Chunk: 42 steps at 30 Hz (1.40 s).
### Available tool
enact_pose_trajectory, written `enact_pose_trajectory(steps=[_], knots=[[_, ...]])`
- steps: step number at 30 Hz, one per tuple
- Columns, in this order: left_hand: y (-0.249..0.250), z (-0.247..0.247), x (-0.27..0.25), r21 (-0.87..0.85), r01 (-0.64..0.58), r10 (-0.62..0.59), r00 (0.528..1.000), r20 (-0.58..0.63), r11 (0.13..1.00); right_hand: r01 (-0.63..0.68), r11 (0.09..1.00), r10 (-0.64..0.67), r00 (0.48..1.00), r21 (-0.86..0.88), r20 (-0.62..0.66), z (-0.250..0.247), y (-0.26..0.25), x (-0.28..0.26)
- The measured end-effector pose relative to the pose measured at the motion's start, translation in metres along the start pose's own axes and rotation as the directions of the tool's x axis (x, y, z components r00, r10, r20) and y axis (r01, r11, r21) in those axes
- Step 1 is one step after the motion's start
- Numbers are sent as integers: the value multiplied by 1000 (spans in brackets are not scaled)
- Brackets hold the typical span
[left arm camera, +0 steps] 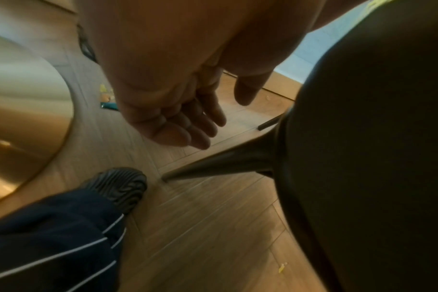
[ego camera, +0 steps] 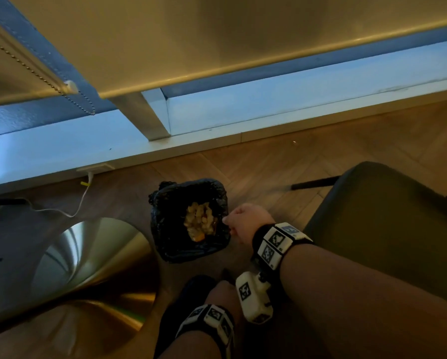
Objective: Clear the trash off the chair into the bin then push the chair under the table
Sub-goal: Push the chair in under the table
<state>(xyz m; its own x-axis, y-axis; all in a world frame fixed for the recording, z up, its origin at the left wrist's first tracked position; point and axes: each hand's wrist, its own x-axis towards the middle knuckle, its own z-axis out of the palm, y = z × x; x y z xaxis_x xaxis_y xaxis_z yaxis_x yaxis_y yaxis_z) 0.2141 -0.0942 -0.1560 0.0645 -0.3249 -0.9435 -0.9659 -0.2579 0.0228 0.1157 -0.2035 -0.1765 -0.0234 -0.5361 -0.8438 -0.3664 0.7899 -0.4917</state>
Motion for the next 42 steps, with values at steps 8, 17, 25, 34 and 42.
enact_pose_trajectory(steps=[8,17,25,34,42], knots=[[7,-14,-14,-235,-109,88,991,-99,966,-4,949,-18,997,314,69,-45,15,-80],[46,-60,-175,-191,-401,319,880,-351,896,-164,986,158,970,-17,-182,-193,164,-315],[60,1,-312,43,-493,480,817,-321,869,-260,954,215,941,-150,-260,-215,251,-438],[78,98,-328,331,-608,647,762,-8,721,-314,908,203,909,-277,-364,-170,310,-486],[36,191,-329,603,-639,723,676,144,477,-357,668,149,924,-654,-352,-84,345,-530]])
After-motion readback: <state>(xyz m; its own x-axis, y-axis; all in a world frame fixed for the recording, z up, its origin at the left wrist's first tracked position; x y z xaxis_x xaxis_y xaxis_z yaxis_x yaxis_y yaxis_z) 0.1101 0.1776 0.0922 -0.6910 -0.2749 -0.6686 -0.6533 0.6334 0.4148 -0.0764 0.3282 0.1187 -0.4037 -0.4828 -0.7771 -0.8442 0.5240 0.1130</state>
